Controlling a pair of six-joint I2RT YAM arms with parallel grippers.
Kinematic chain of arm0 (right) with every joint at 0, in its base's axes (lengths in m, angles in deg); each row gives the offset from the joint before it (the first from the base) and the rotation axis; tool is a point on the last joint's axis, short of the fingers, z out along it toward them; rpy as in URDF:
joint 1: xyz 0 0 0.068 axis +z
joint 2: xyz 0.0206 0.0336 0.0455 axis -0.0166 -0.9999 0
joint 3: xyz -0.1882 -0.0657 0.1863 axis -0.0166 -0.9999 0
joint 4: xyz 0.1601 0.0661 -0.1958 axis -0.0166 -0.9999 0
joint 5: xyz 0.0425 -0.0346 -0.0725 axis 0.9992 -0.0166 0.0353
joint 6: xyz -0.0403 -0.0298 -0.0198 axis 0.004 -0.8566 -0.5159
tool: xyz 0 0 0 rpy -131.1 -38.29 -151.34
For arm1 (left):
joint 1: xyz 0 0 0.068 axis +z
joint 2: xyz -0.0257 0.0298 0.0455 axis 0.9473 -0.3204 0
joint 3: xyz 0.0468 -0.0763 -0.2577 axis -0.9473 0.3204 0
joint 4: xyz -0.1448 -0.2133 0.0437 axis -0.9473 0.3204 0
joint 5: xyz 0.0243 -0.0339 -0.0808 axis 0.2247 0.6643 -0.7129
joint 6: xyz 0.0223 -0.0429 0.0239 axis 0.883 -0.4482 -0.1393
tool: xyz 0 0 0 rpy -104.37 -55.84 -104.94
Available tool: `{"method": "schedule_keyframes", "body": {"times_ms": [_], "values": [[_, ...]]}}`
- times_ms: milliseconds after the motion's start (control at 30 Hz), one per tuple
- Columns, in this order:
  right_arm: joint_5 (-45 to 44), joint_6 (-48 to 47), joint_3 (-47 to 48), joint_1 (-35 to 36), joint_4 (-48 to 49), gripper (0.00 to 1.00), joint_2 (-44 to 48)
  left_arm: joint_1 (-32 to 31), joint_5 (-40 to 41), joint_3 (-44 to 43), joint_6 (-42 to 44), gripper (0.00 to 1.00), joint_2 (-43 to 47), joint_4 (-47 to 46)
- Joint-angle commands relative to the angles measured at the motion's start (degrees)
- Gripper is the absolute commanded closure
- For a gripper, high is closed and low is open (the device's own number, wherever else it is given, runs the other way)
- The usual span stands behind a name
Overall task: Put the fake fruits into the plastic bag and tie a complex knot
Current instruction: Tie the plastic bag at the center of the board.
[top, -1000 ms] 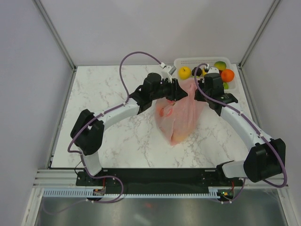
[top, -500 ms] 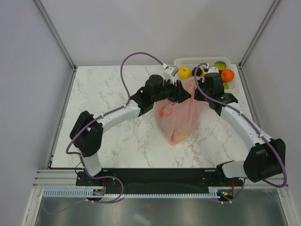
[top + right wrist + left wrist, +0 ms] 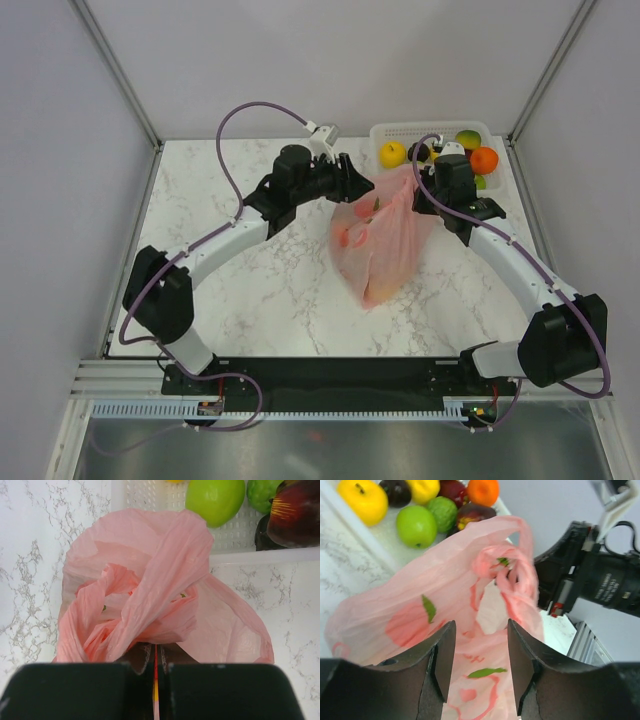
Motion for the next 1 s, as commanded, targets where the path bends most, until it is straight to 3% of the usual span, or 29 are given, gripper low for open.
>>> {"method": "schedule_keyframes", "body": {"times_ms": [0,267,967], "values": [[-0.10,-0.37,2.13,-0.17,1.36,1.00,0.85,1.54,-4.88,0.23,-0.91,0.48,0.61,3.52],[-0.37,-0.28,2.13,-0.17,1.44,1.00,0.85,1.46,-13.94,-3.38,-1.61,0.47,-4.22,4.84],[-0.11,-0.01,2.13,-0.17,1.18,1.00,1.38,-3.02,-7.35,-7.51,8.75,0.48,-7.39,10.29]]}}
